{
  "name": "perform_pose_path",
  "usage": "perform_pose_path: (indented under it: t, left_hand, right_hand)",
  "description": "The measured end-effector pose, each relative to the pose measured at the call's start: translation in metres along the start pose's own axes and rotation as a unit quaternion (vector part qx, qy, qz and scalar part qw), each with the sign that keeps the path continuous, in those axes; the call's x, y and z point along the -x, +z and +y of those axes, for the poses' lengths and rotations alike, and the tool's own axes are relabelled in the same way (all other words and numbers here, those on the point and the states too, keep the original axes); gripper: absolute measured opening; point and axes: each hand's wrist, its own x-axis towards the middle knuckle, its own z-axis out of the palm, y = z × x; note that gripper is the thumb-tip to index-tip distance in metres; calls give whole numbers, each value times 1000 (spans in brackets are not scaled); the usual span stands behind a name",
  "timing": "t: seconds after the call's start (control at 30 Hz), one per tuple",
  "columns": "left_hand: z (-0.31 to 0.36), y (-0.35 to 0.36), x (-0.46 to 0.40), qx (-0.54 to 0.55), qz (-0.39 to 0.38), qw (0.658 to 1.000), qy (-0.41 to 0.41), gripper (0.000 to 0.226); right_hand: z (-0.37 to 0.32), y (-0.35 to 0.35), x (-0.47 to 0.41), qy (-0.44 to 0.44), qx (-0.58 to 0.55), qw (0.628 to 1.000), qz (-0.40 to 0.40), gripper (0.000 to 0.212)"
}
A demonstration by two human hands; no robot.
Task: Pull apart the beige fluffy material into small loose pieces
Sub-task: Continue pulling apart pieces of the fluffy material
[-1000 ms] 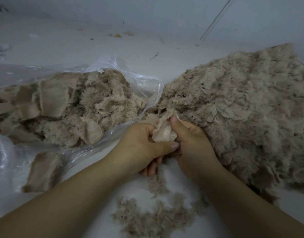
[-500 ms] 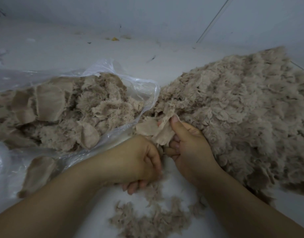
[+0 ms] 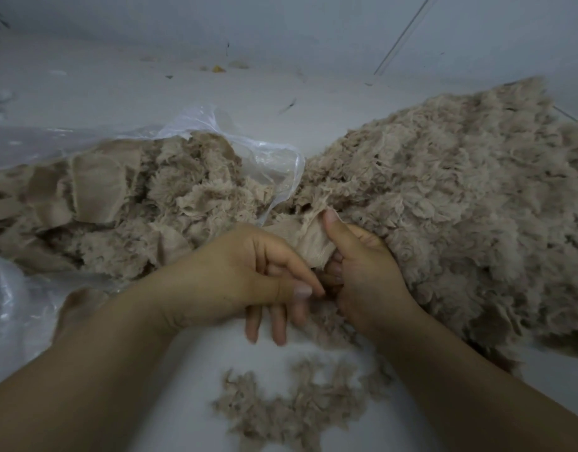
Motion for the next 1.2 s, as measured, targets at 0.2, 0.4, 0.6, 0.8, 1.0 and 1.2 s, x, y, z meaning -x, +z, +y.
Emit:
perform_pose_path:
  t: [0.2, 0.4, 0.6, 0.8, 1.0, 1.2]
  left_hand:
    - [-11, 13, -18, -98, 333, 934, 90, 42]
    - [-12, 18, -18, -274, 317, 872, 254, 21]
    - [-5, -17, -9, -461, 487, 715, 196, 16]
    - [-10, -31, -6, -553, 437, 704, -89, 32]
    - [1, -8, -11, -591, 323, 731, 110, 16]
    - [-12, -1, -11, -580, 183, 791, 59, 49]
  right_hand:
    - [1, 2, 3, -10, 39, 999, -18, 40]
    - [4, 0, 1, -26, 43, 998, -23, 45]
    - [10, -6, -9, -4, 37, 999, 35, 41]
    - [9, -6, -7, 6, 26, 999, 39, 47]
    - [7, -3, -7, 8, 15, 999, 44, 48]
    - [2, -4, -7, 43, 16, 998, 44, 41]
